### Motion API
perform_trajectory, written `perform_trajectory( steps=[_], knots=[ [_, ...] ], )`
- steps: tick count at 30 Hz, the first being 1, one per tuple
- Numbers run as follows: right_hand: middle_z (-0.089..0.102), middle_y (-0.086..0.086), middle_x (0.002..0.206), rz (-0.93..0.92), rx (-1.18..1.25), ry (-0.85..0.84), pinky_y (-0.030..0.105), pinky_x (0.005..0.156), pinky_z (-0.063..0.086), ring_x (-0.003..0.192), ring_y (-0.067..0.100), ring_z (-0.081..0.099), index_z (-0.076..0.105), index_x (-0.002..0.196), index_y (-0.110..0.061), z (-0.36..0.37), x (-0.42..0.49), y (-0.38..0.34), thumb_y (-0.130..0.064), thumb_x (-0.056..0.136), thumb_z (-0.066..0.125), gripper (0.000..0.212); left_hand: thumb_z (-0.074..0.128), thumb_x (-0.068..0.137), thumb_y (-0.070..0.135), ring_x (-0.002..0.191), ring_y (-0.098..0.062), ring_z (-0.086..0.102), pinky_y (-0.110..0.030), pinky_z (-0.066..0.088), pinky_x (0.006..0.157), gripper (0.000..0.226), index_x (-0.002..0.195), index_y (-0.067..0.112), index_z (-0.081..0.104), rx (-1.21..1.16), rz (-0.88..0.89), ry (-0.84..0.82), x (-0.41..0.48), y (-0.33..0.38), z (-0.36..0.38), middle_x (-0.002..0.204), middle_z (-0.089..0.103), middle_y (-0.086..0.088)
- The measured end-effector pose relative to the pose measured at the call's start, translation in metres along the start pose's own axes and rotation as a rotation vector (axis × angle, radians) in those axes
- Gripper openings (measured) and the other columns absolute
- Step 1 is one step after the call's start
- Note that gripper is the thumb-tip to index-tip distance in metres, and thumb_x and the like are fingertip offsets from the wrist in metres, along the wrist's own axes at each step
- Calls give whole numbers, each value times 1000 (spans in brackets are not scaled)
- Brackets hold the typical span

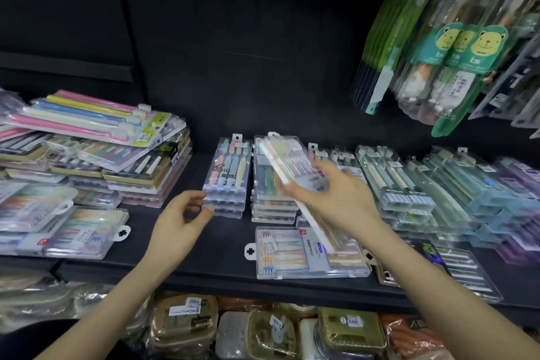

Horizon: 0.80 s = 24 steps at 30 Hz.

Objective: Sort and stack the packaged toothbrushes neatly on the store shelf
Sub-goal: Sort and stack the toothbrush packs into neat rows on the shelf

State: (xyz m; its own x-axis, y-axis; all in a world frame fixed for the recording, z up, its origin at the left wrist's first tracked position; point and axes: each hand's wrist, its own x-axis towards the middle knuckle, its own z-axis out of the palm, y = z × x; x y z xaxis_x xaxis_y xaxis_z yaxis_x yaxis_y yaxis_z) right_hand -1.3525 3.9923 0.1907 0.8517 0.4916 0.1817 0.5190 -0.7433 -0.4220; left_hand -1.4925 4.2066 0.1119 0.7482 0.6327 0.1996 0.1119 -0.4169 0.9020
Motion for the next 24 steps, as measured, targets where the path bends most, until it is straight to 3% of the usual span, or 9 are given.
perform_trajectory(
  steps=[3, 6, 10, 12, 14, 17, 19, 21, 24],
  knots=[
    [60, 3, 109, 149, -166, 4, 29, 69, 40, 106, 25, 53, 46, 131, -26, 19, 54, -28, -82, 74, 42, 80, 64, 90, 19, 95, -7, 59, -17, 43, 78, 21, 110, 20, 60, -13, 20, 0, 0, 1, 2, 105, 61, 4],
    [52, 16, 128, 262, -322, -48, 32, 68, 36, 117, 31, 50, 42, 137, -18, 41, 95, -45, -82, 78, 35, 87, 65, 89, 17, 93, -5, 59, -17, 45, 79, 14, 100, 25, 62, -16, 66, -54, -2, 5, 6, 101, 61, 8],
    [51, 16, 128, 212, -406, -99, 33, 69, 37, 112, 31, 54, 55, 129, -14, 44, 106, -51, -78, 86, 24, 83, 69, 86, 26, 103, -3, 57, -19, 47, 85, 20, 103, 31, 61, 91, 145, -245, -6, 5, 14, 108, 60, 13],
    [55, 14, 121, 136, -288, 4, 35, 74, 37, 109, 33, 54, 60, 123, -16, 30, 87, -34, -69, 92, 28, 70, 70, 81, 41, 113, -4, 50, -23, 43, 94, 39, 118, 29, 60, 230, 225, -358, -11, 2, 20, 118, 55, 16],
    [61, 6, 99, 28, -176, 159, 27, 64, 36, 91, 26, 59, 66, 111, -20, 15, 51, -7, -57, 94, 40, 49, 67, 76, 58, 127, -6, 37, -20, 31, 105, 65, 132, 31, 51, 374, 295, -501, -19, -1, 32, 133, 44, 17],
    [65, -9, 78, -75, -170, 70, 20, 52, 40, 66, 10, 58, 71, 102, -25, 11, -10, 38, -51, 92, 49, 35, 65, 71, 69, 142, -10, 12, -26, 13, 114, 93, 148, 36, 25, 547, 305, -667, -28, -8, 54, 155, 14, 10],
    [68, -10, 110, -113, -301, -89, 23, 76, 50, 95, 8, 62, 66, 115, -32, 19, -35, 67, -58, 89, 50, 41, 66, 70, 69, 145, -14, 5, -30, 8, 116, 100, 150, 36, 17, 569, 280, -663, -28, -9, 66, 159, 2, 7],
    [48, -9, 143, -137, -386, -235, 24, 100, 38, 130, 12, 44, 53, 133, -37, 25, -44, 86, -65, 85, 51, 56, 70, 70, 65, 146, -17, 7, -30, 10, 116, 101, 151, 34, 18, 535, 249, -618, -25, -7, 74, 160, 2, 4],
    [32, -7, 153, -203, -389, -384, 25, 110, 23, 139, 13, 28, 38, 143, -38, 34, -40, 98, -72, 78, 56, 76, 76, 70, 54, 143, -16, 19, -23, 17, 113, 99, 150, 26, 25, 482, 232, -573, -19, -4, 77, 157, 14, 3]
  ],
)
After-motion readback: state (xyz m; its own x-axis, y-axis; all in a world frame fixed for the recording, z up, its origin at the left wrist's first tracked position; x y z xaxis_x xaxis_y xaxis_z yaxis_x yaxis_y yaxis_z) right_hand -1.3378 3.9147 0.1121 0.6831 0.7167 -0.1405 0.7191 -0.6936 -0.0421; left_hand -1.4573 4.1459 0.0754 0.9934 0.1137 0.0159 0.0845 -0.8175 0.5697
